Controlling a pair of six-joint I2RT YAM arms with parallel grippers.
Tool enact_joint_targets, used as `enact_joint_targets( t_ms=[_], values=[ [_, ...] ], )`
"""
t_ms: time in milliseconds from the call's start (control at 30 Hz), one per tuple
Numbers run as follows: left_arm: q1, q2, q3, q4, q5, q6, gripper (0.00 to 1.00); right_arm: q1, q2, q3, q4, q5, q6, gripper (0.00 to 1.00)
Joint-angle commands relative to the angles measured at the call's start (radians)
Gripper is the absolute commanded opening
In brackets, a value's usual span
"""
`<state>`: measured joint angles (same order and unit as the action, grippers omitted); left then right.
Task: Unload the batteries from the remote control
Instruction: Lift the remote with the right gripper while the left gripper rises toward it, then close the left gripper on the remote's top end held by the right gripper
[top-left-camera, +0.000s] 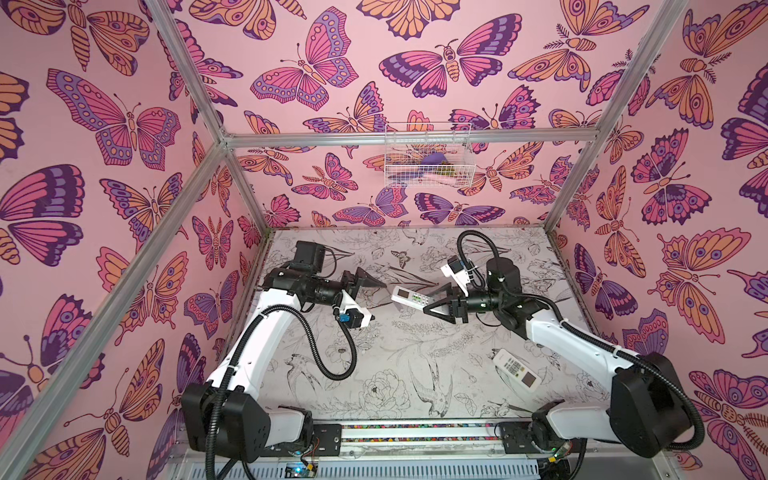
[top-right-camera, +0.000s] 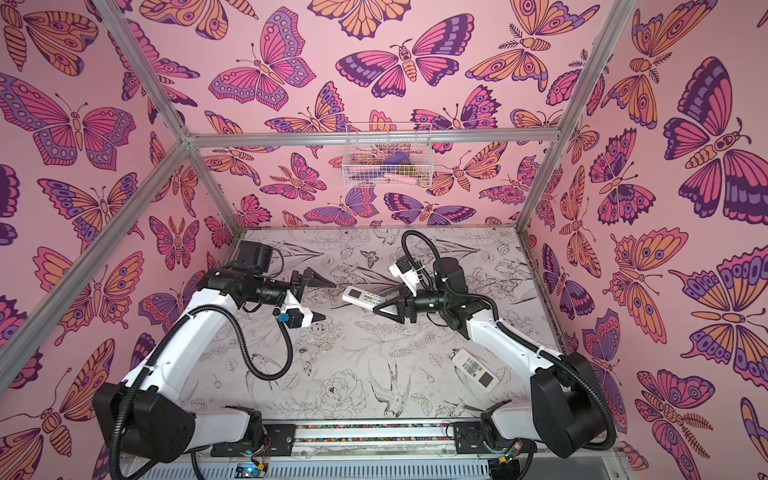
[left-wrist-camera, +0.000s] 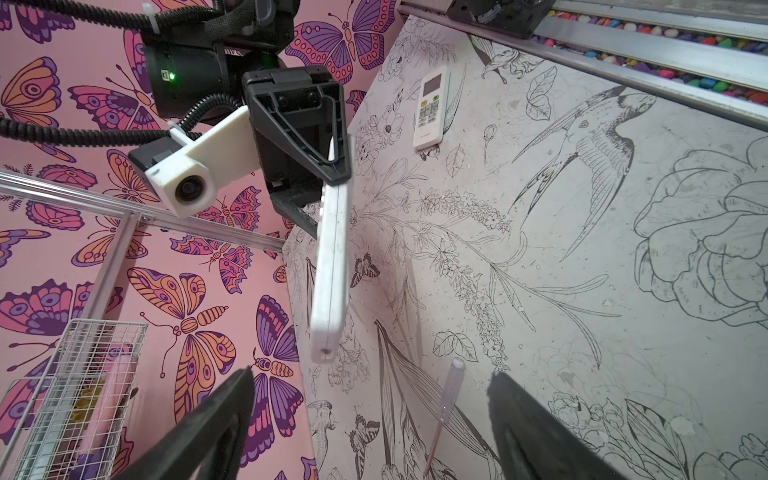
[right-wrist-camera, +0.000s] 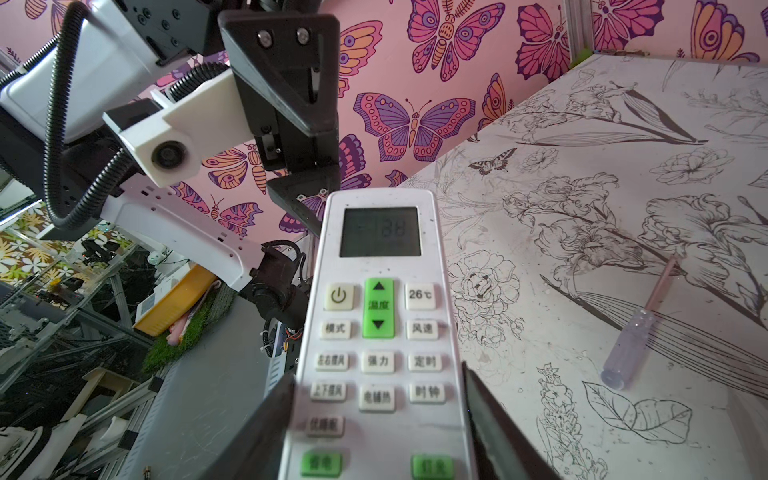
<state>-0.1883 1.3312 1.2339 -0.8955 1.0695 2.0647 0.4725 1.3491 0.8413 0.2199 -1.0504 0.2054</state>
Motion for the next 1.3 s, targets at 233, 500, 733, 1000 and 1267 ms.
enact_joint_targets(
  t_ms=[233, 500, 733, 1000, 1267],
  values=[
    [0.002, -0.015, -0.056, -0.01, 0.078, 0.156, 0.78, 0.104, 0.046, 0.068, 0.037, -0.038, -0.011, 0.27],
    [0.002, -0.027, -0.114, -0.004, 0.138, 0.268, 0.55, 0.148, 0.073, 0.082, 0.061, -0.034, 0.002, 0.27],
    [0.007, -0.044, -0.141, -0.006, 0.191, 0.325, 0.37, 0.158, 0.087, 0.085, 0.078, -0.023, 0.006, 0.27],
    [0.011, -0.048, -0.163, -0.008, 0.222, 0.36, 0.26, 0.161, 0.088, 0.073, 0.068, -0.014, -0.013, 0.27],
    [0.02, -0.047, -0.182, -0.008, 0.269, 0.41, 0.16, 0.164, 0.069, 0.068, 0.038, -0.01, -0.04, 0.29]
  ],
)
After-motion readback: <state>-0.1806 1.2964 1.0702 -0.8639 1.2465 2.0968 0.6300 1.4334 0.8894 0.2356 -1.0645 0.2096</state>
